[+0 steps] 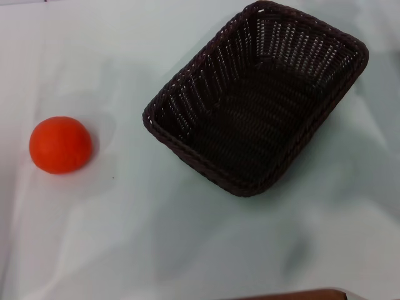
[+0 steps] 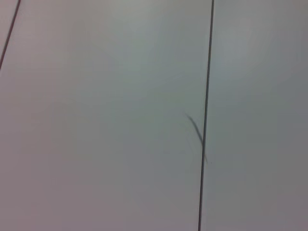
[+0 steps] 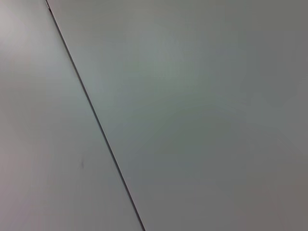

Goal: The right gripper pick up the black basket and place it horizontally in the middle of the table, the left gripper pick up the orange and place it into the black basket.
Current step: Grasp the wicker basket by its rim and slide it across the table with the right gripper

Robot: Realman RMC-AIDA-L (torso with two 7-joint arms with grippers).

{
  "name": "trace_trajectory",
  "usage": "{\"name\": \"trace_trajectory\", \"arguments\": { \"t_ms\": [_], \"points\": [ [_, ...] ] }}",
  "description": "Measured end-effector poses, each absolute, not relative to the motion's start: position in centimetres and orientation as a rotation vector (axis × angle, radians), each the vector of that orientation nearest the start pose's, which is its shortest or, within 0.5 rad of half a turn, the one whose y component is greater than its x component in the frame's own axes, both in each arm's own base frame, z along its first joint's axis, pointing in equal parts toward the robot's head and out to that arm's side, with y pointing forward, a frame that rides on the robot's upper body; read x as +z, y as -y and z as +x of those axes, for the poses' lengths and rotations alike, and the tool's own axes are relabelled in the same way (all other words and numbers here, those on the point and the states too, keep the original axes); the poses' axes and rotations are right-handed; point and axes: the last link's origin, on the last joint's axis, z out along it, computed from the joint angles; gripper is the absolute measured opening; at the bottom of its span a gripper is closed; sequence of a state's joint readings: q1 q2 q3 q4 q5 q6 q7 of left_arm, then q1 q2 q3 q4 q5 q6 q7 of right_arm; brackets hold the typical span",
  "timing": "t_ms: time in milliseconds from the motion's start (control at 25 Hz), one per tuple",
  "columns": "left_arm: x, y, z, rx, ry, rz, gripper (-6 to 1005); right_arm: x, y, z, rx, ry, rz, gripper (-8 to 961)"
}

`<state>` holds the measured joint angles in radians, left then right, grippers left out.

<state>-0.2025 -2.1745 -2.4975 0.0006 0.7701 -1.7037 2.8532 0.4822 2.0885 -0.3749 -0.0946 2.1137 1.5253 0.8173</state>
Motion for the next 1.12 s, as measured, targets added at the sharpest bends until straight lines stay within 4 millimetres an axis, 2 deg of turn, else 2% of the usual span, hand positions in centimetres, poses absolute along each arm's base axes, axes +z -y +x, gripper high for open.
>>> {"name": "trace_trajectory", "arguments": {
  "t_ms": [200, 440, 680, 920, 1120],
  "points": [
    [0.3, -21.2, -34.2, -0.962, 0.48, -1.361, 832, 5.4, -33.2, 30.5, -1.184, 1.39, -0.629, 854],
    [0.2, -21.0, -34.0, -0.988, 0.482, -1.389, 834, 5.4, -32.5, 30.9, -1.175, 1.398, -0.633, 852],
    [0.4, -20.7, -34.1, -1.024, 0.503, -1.386, 829, 6.5, -33.3, 30.0, -1.056, 1.559, -0.599, 851],
    [0.5, -20.9, -34.0, -1.031, 0.496, -1.389, 827, 10.0, -36.4, 27.8, -0.848, 1.859, -0.784, 850],
    [0.5, -20.6, -34.0, -1.029, 0.497, -1.388, 828, 13.9, -37.9, 24.2, -0.743, 2.092, -0.973, 850]
  ]
}}
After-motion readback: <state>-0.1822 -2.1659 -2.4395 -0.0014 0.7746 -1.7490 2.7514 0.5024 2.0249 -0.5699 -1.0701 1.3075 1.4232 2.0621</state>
